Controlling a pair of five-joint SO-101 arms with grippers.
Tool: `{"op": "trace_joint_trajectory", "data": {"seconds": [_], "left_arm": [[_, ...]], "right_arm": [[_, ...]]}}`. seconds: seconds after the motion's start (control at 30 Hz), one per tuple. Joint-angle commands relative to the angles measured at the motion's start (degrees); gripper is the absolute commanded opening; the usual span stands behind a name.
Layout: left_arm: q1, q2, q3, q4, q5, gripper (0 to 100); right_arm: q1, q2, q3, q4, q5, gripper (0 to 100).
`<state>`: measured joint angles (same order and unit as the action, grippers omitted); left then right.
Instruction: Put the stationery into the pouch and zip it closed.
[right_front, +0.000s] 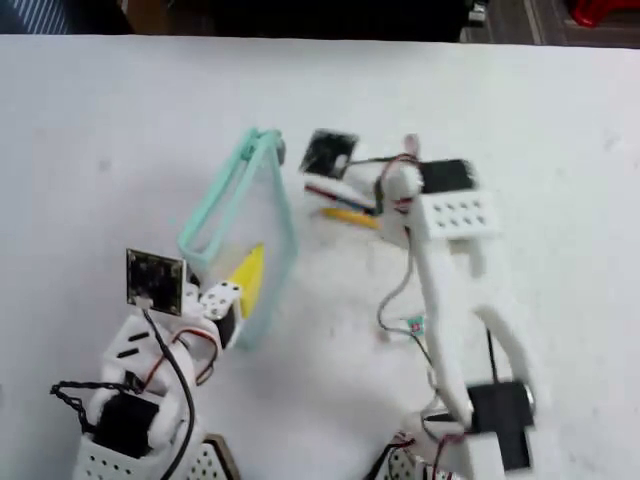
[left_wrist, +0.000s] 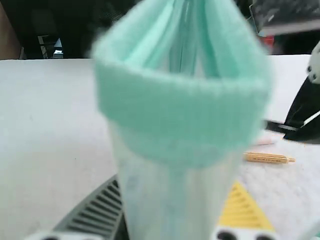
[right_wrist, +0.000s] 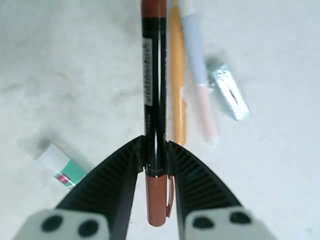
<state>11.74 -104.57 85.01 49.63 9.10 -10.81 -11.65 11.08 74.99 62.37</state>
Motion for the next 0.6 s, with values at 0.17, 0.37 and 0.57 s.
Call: {"op": "trace_joint_trajectory", "data": {"seconds": [0.17,0.37,0.57], "left_arm": [[0.84,-0.22,-2.20,-0.09,0.35,20],[0.84,-0.22,-2.20,-0.09,0.26,20],[4.35,-0.22,-2.11,0.35,-0.35,20]], "right_arm": [[3.12,-19.30,-0.44,0.22,-14.33,1.7],[1.54,-26.07,-5.27,0.40,-28.57,1.7],[-3.91,-27.91,-17.93,0.40,-44.31,1.7]]}}
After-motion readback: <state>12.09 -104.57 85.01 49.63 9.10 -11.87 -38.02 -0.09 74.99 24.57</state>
